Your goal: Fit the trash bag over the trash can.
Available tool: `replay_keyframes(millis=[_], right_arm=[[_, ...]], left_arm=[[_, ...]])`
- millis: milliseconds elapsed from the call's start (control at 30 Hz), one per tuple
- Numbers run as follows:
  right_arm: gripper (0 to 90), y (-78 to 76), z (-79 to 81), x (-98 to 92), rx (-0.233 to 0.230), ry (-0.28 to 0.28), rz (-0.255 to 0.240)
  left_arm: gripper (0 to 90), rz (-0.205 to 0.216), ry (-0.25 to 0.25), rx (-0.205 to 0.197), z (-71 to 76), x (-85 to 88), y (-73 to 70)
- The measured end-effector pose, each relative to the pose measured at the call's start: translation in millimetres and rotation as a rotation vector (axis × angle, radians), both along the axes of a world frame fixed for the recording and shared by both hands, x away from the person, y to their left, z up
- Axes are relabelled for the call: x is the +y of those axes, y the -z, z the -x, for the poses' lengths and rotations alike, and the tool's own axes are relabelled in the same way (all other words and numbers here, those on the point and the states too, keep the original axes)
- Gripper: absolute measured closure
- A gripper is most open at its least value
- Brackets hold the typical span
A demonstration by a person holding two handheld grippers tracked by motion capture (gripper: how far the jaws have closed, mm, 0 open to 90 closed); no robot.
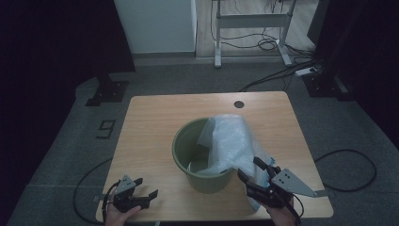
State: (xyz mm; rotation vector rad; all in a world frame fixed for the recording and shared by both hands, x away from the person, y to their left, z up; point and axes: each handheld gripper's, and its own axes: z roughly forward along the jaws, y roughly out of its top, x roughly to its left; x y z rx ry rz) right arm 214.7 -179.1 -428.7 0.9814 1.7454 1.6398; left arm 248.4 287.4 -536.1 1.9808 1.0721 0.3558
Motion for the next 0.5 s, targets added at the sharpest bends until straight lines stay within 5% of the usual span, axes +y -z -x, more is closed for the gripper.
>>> replay_keyframes(millis=[300, 500], right_arm=[[27.2, 24.7, 13.2, -14.1, 0.024, 0.013, -0.024], [27.7, 47.9, 8.5, -17.1, 0.082, 0.041, 0.017]], left_arm=[[13.9, -0.003, 0.003, 0.003, -0.1, -0.8, 0.6], [13.9, -0.004, 0.004, 0.003, -0.1, -1.5, 0.9]])
